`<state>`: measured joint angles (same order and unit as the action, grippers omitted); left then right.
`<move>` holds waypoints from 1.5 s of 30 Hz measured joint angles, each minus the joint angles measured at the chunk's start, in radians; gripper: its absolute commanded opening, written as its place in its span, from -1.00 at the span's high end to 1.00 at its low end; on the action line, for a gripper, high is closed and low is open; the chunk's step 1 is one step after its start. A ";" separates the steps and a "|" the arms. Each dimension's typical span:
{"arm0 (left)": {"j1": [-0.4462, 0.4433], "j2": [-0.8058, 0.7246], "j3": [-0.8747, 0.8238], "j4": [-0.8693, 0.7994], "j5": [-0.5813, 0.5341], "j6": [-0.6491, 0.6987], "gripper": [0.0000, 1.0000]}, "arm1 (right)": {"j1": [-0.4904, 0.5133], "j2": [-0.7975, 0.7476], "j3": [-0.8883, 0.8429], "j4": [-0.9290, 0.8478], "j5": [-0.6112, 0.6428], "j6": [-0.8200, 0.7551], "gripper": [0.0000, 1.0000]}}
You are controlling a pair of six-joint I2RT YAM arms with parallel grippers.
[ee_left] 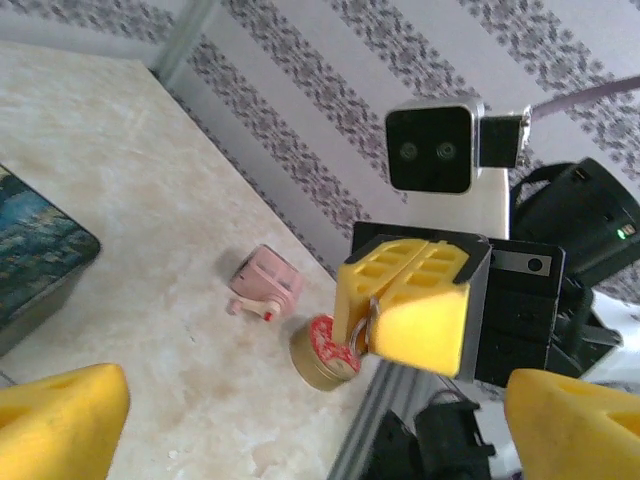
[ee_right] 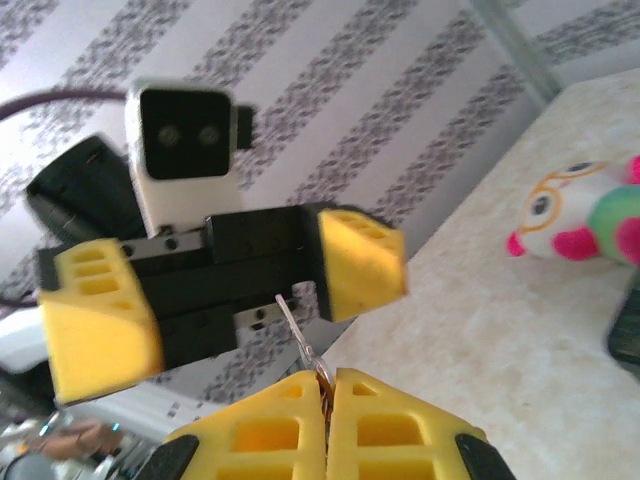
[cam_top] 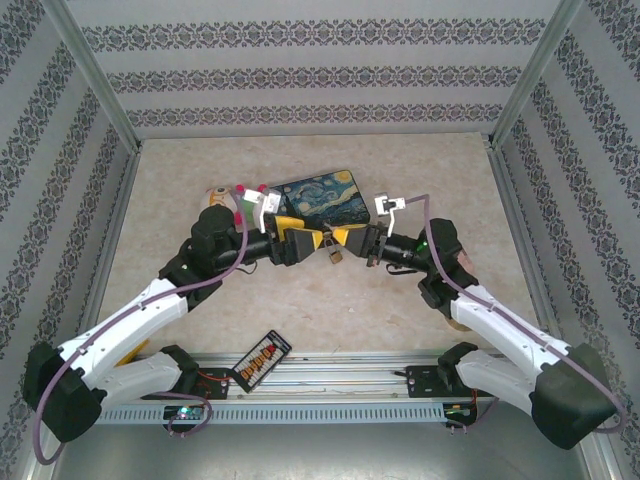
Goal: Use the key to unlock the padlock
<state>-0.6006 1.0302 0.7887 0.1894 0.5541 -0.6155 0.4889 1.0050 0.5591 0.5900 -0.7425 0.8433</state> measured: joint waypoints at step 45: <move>-0.373 0.905 0.319 -0.141 -1.141 -0.317 -0.93 | -0.282 -0.086 0.055 -0.961 0.398 -0.245 1.00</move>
<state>-0.9733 1.9354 1.1072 0.0486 -0.5873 -0.9329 0.2070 0.9192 0.6144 -0.3710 -0.3447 0.5980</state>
